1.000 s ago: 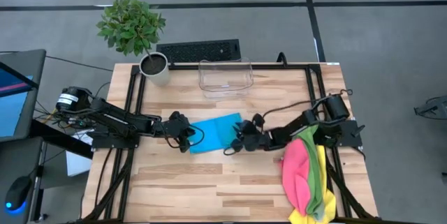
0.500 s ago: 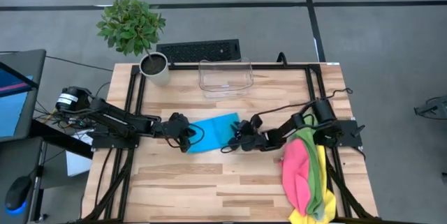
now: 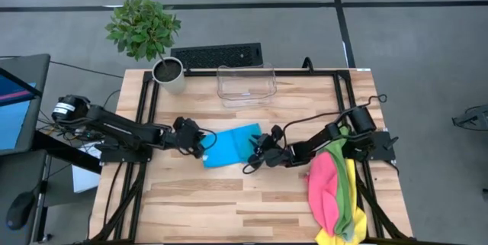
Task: Fold microfiber towels
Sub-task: Fold the blue microfiber towel
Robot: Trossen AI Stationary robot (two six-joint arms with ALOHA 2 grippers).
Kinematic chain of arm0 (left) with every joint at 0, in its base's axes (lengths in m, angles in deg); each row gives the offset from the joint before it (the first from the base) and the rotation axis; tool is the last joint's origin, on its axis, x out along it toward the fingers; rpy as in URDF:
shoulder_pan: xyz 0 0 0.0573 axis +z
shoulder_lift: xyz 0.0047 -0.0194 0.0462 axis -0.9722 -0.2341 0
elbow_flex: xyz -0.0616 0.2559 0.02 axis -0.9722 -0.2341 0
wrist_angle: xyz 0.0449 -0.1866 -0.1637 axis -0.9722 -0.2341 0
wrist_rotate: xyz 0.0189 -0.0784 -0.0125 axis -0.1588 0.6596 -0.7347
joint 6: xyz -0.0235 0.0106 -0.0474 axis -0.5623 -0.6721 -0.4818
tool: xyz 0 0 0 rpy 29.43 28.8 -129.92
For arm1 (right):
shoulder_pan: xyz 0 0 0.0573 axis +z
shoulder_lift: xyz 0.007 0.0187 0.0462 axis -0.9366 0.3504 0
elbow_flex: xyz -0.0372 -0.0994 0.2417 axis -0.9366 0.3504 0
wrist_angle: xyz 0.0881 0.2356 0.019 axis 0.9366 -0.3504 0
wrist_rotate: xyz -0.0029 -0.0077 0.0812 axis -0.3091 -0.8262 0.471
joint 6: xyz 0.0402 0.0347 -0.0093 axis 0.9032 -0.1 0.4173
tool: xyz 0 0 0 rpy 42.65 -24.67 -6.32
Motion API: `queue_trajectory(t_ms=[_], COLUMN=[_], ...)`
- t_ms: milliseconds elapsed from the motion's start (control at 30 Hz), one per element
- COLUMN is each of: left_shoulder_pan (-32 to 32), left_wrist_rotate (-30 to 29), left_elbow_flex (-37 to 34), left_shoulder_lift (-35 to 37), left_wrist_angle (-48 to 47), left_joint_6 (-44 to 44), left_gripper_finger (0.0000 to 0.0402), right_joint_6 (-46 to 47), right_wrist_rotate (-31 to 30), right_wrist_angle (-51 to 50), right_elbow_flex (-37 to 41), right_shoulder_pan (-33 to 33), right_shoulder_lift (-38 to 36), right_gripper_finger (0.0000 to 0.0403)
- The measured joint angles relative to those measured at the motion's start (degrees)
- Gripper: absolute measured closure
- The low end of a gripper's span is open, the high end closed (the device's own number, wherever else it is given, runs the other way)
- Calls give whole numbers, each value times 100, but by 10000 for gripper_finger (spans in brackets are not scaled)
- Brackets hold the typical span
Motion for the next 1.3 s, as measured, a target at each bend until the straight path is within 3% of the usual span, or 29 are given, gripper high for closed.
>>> queue_trajectory(t_ms=[167, 300, 500, 767, 967, 1067, 1167, 1300], left_shoulder_pan=[223, 183, 196, 268, 508, 508, 509, 510], left_wrist_rotate=[79, 372, -189, -25, 421, 374, 427, 514], left_elbow_flex=[-91, -527, -1022, -1010, -992, -986, -989, -891], left_shoulder_lift=[43, -149, -507, -520, -679, -791, -858, -824], left_wrist_angle=[-123, 512, 1291, 1517, 1610, 1680, 1849, 1855], left_joint_6=[105, -71, -413, -65, 180, 259, 349, 232], left_gripper_finger=[250, 237, 258, 290, 298, 327, 383, 397], right_joint_6=[-3, -5, -5, -5, -28, -131, -142, -145], right_wrist_rotate=[-1, -2, -6, -16, -13, -14, -14, -18], right_wrist_angle=[-34, -49, -111, -112, -110, -108, -113, -297], right_elbow_flex=[-2, -2, 0, 0, 0, 0, 0, 0], right_shoulder_pan=[-2, -4, -15, -15, 43, 82, 96, 107], right_shoulder_lift=[0, 0, 0, 0, 0, 0, -11, -258], right_gripper_finger=[285, 285, 285, 285, 285, 285, 285, 285])
